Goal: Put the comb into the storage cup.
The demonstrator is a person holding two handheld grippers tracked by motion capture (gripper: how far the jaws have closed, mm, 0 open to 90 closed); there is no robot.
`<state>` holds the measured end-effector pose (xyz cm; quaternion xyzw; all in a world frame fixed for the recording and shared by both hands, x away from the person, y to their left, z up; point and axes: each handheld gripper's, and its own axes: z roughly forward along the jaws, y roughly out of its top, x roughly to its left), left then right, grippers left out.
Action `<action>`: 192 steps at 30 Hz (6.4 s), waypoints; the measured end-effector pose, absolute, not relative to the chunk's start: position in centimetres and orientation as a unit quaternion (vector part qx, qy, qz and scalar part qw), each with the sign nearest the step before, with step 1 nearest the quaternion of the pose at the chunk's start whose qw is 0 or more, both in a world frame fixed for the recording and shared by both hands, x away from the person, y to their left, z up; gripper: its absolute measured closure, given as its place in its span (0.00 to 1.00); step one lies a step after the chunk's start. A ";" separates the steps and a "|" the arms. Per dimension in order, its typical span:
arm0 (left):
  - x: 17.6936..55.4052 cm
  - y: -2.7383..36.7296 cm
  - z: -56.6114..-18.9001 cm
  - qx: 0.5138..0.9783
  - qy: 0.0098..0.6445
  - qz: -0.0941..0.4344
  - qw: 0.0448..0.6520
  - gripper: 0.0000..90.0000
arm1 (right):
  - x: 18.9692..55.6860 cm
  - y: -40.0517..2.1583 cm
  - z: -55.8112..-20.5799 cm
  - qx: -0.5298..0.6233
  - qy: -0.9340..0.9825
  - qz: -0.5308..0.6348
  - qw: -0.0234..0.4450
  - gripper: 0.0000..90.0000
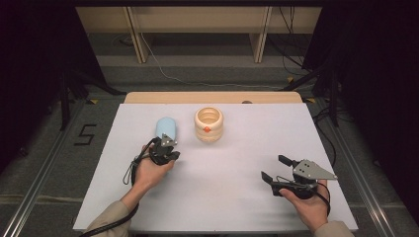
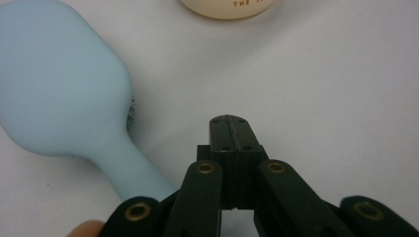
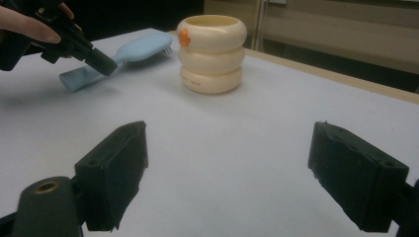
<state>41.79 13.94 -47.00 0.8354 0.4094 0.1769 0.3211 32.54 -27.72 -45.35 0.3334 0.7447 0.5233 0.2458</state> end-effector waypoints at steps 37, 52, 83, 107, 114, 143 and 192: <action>42.5 14.6 -48.1 0.849 0.425 0.160 0.270 1.00 | 32.5 -27.7 -45.4 0.331 0.749 0.520 0.242 0.18; 42.3 16.4 -48.0 0.842 0.446 0.156 0.260 1.00 | 32.5 -27.8 -45.5 0.333 0.749 0.522 0.235 0.18; 42.7 19.6 -47.8 0.835 0.471 0.166 0.231 1.00 | 32.6 -27.8 -45.6 0.335 0.748 0.526 0.227 0.18; 42.5 19.8 -47.1 0.835 0.464 0.148 0.257 0.76 | 32.6 -27.8 -45.5 0.335 0.749 0.525 0.227 0.18; 42.2 19.5 -46.0 0.824 0.464 0.130 0.297 0.45 | 32.7 -27.8 -45.6 0.334 0.750 0.524 0.227 0.18; 43.4 20.3 -44.5 0.846 0.434 0.151 0.271 0.00 | 32.7 -28.0 -45.6 0.343 0.747 0.520 0.233 0.18; 48.7 20.1 -45.6 0.859 0.474 0.103 0.162 0.21 | 32.8 -28.1 -45.6 0.346 0.746 0.519 0.234 0.18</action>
